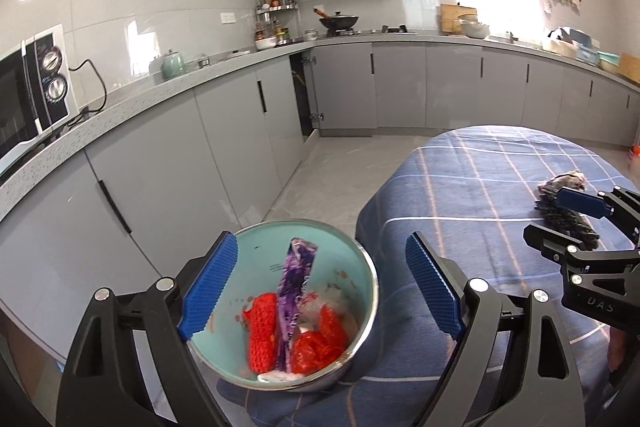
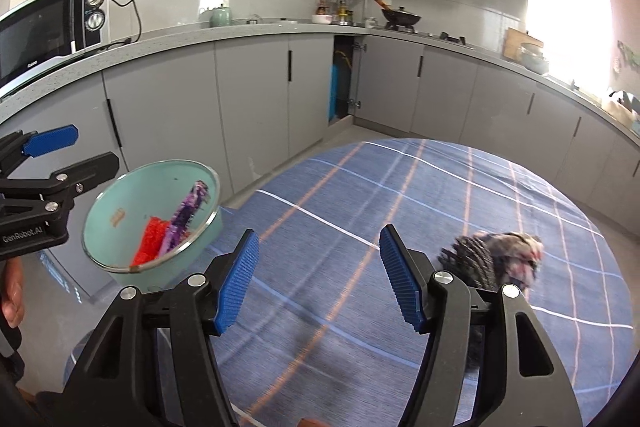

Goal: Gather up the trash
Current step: 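Move both open tools from the bin back over the table, then grasp the dark knitted scrubber with the right tool while the left tool grasps the checked cloth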

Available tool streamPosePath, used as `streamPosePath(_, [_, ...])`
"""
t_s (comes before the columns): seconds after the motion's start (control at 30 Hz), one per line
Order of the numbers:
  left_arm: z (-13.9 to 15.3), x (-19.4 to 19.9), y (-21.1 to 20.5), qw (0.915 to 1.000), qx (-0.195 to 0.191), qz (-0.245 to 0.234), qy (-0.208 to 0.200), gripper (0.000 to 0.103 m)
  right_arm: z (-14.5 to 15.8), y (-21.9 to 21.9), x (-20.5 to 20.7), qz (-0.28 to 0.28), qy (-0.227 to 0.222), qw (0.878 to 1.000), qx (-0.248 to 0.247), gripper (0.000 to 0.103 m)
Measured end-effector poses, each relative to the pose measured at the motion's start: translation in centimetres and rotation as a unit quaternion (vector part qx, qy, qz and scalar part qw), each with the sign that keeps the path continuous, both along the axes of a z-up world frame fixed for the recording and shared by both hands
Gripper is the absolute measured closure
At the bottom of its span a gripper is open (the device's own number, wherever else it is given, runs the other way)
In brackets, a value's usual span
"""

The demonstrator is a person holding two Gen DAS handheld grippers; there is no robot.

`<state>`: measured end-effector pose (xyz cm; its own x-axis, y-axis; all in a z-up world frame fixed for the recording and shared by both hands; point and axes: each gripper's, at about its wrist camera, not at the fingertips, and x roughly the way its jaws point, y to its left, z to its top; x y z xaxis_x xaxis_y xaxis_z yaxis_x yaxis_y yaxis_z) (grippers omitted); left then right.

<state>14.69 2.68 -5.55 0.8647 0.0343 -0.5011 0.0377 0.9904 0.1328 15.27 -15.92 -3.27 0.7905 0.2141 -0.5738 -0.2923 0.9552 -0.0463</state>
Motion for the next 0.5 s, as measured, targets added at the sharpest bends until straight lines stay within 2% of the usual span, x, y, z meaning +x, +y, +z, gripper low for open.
streamPosePath(0.5, [0.4, 0.8, -5.7, 0.9982, 0.016, -0.057, -0.006, 0.013, -0.3, -7.3, -1.1, -0.079, 0.010, 0.997, -0.004, 0.038])
